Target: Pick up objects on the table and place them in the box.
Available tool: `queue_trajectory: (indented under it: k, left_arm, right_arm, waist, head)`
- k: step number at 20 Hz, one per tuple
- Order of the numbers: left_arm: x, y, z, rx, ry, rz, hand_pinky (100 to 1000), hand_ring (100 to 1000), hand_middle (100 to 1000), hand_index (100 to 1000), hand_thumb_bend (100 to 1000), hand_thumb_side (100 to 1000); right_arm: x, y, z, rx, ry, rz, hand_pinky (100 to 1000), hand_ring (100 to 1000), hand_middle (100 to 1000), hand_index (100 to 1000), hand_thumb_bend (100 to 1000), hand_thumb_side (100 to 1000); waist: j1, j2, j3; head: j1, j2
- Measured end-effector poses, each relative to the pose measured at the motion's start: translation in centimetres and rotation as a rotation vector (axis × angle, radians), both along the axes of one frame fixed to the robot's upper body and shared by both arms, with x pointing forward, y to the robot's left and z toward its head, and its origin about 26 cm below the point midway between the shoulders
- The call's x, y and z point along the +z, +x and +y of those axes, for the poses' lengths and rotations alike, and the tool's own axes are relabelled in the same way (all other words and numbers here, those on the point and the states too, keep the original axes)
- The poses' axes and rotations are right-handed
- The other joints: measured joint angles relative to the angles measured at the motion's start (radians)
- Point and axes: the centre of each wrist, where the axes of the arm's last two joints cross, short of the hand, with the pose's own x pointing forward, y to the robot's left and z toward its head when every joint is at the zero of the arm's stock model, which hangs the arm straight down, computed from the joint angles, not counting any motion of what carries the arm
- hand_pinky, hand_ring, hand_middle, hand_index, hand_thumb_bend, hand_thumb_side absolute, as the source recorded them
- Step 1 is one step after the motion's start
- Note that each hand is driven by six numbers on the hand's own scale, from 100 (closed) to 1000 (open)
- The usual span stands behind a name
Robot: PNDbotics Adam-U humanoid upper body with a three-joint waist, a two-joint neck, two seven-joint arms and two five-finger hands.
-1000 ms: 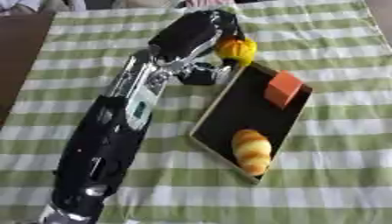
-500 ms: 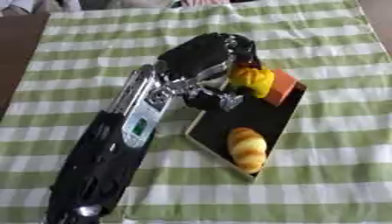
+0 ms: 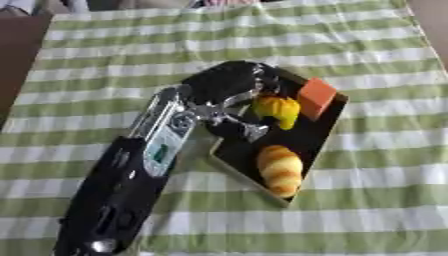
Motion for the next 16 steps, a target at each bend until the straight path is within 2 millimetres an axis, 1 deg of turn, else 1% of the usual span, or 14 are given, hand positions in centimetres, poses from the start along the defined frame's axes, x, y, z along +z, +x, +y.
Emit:
queue_trajectory:
  k: [1,2,3,4,5,6,7,8,9,10,12,14,15,16]
  left_arm:
    - [-0.1,0.0,0.0,0.002,0.005,-0.002,564,730,654,733,100,169]
    - [-0.3,0.1,0.0,0.006,0.01,-0.003,668,794,726,791,100,167]
    - [-0.3,0.1,0.0,0.009,0.017,-0.008,740,844,784,850,100,158]
    - [-0.3,0.1,0.0,0.01,0.026,-0.013,770,870,816,893,100,146]
    - [-0.3,0.1,0.0,0.01,0.035,-0.018,781,880,827,909,100,139]
    - [-0.3,0.1,0.0,0.009,0.045,-0.023,824,911,850,951,159,181]
    - [-0.3,0.1,0.0,0.009,0.052,-0.03,826,913,851,952,165,220]
    - [-0.2,0.0,0.0,0.008,0.053,-0.04,852,926,858,961,267,477]
    - [0.0,0.0,0.1,0.007,0.044,-0.053,855,928,858,962,288,503]
    - [0.3,-0.1,0.1,0.006,0.03,-0.066,874,940,863,965,390,558]
    - [0.8,-0.3,0.3,0.009,-0.007,-0.091,871,938,859,963,410,596]
    - [1.2,-0.2,0.6,0.019,-0.038,-0.105,868,935,855,959,398,613]
    - [1.3,-0.2,0.9,0.026,-0.048,-0.11,867,934,854,959,394,614]
    - [1.3,-0.1,1.0,0.032,-0.058,-0.112,865,930,850,955,369,588]
  right_arm:
    - [0.0,0.0,0.0,0.0,-0.001,-0.001,944,823,540,785,100,470]
    - [0.0,0.0,0.0,-0.001,-0.002,-0.002,944,823,539,785,100,470]
    - [-0.1,0.0,0.0,-0.003,-0.003,-0.003,944,823,539,785,100,470]
    - [-0.2,-0.1,-0.1,-0.004,-0.004,-0.001,944,823,539,785,100,470]
    - [-0.2,-0.1,-0.1,-0.006,-0.004,0.001,944,823,539,785,100,470]
    - [-0.2,-0.1,-0.1,-0.006,-0.004,0.0,944,823,539,785,100,470]
    - [-0.2,-0.1,-0.1,-0.008,-0.006,-0.002,944,823,539,785,100,470]
    - [-0.3,-0.2,-0.2,-0.011,-0.009,-0.001,943,823,539,785,100,470]
    - [-0.4,-0.2,-0.2,-0.014,-0.01,0.001,944,823,539,785,100,470]
    - [-0.4,-0.2,-0.2,-0.016,-0.011,0.002,944,823,538,785,100,470]
    - [-0.4,-0.2,-0.2,-0.022,-0.013,0.001,944,823,538,785,100,470]
    - [-0.4,-0.3,-0.3,-0.025,-0.012,0.005,943,822,538,784,100,470]
    - [-0.5,-0.3,-0.3,-0.027,-0.012,0.007,943,822,538,784,100,470]
    - [-0.5,-0.3,-0.3,-0.028,-0.011,0.009,942,822,538,784,100,470]
  waist:
    - [0.0,0.001,0.0]
    - [-0.001,0.002,0.0]
    - [-0.001,0.003,0.0]
    - [-0.001,0.003,0.0]
    - [-0.001,0.004,0.0]
    - [-0.001,0.004,0.0]
    - [-0.001,0.004,0.001]
    - [-0.001,0.004,0.003]
    - [-0.001,0.003,0.004]
    - [-0.001,0.003,0.004]
    - [-0.001,0.002,0.007]
    - [-0.001,-0.001,0.009]
    - [-0.001,-0.002,0.01]
    - [-0.001,-0.002,0.011]
  head:
    - [0.0,0.0]
    - [0.0,0.0]
    - [0.001,0.0]
    - [0.001,0.0]
    - [0.001,0.0]
    - [0.001,0.0]
    - [0.001,0.0]
    - [0.001,0.0]
    - [0.0,0.0]
    - [0.0,0.0]
    - [0.0,0.0]
    - [-0.001,0.0]
    - [-0.003,0.0]
    - [-0.004,0.0]
